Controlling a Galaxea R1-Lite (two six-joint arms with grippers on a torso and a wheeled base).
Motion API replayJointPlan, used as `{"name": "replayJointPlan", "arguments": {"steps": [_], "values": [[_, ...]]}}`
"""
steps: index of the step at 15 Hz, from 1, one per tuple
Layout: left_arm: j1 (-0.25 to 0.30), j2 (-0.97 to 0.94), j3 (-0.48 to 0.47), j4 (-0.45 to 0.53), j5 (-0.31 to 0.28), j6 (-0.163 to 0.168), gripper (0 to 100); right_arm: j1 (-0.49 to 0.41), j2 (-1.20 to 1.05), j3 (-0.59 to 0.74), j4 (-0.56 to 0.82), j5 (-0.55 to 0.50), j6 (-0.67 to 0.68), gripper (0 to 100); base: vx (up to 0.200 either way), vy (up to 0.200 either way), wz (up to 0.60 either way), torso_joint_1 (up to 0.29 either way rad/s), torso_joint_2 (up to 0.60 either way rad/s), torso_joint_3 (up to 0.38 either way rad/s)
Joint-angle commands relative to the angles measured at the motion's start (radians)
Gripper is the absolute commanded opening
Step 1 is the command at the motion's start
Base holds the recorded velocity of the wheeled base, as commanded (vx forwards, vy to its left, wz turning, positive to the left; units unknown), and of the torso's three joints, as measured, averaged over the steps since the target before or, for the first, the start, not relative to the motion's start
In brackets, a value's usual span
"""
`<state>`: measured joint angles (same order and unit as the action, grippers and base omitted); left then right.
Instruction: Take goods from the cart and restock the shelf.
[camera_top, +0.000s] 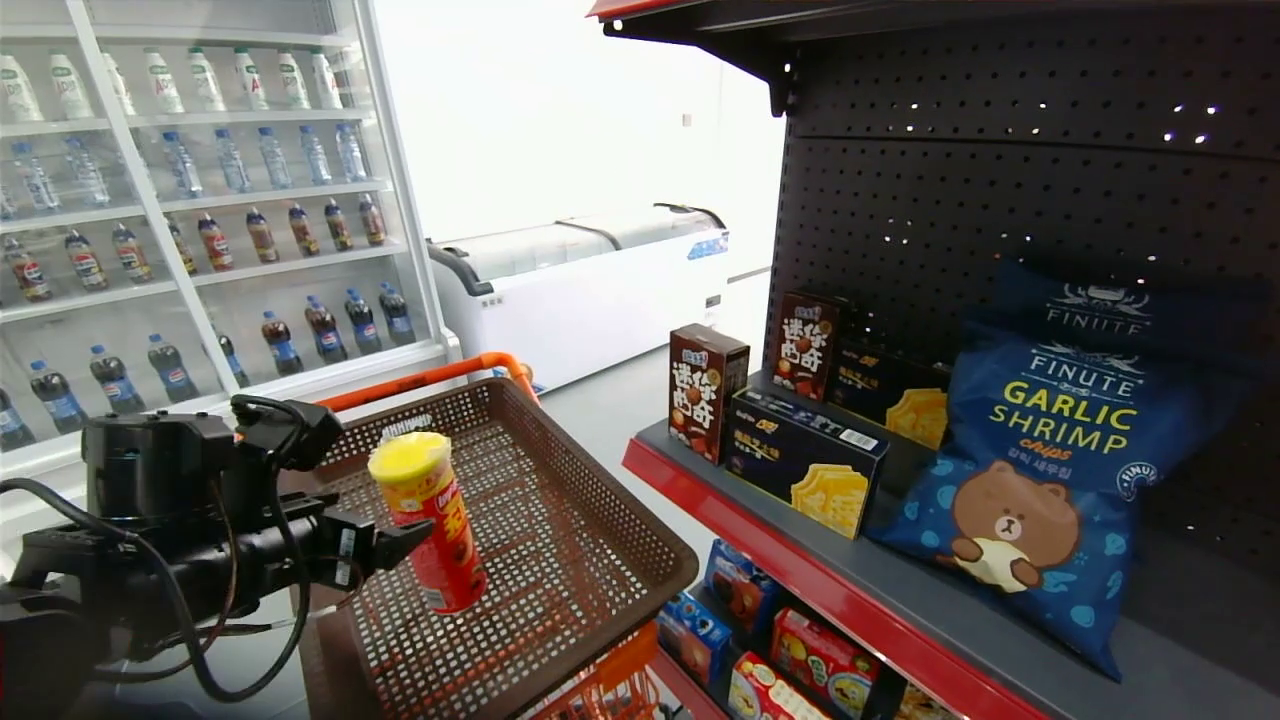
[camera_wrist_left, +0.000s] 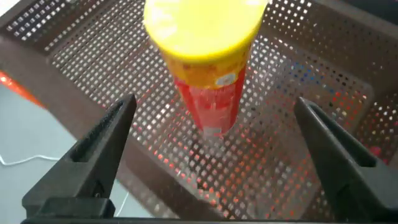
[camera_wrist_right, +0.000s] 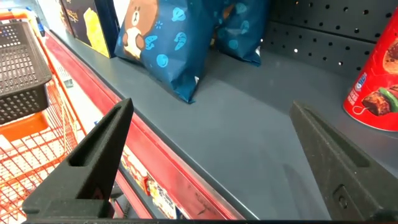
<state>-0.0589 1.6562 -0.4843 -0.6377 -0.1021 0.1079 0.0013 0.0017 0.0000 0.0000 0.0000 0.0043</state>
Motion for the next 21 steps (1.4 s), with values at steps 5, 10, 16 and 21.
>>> {"name": "replayJointPlan", "arguments": {"steps": [5,10,16,21], "values": [[-0.033,0.312,0.067,-0.405,0.075,0.004,100,0.0,0.001,0.0,0.0,0.0,0.0,100,0.0,0.0,0.0,0.0,0.0,0.0],[-0.055,0.47,0.136,-0.688,0.087,0.004,100,-0.001,0.001,0.0,0.0,0.0,0.0,100,0.0,0.0,0.0,0.0,0.0,0.0],[-0.067,0.559,0.107,-0.769,0.121,-0.002,100,0.0,0.001,0.0,0.0,0.0,0.0,100,0.0,0.0,0.0,0.0,0.0,0.0],[-0.065,0.571,0.041,-0.754,0.144,-0.013,0,0.0,0.001,0.0,0.0,0.0,0.0,100,0.0,0.0,0.0,0.0,0.0,0.0]]}}
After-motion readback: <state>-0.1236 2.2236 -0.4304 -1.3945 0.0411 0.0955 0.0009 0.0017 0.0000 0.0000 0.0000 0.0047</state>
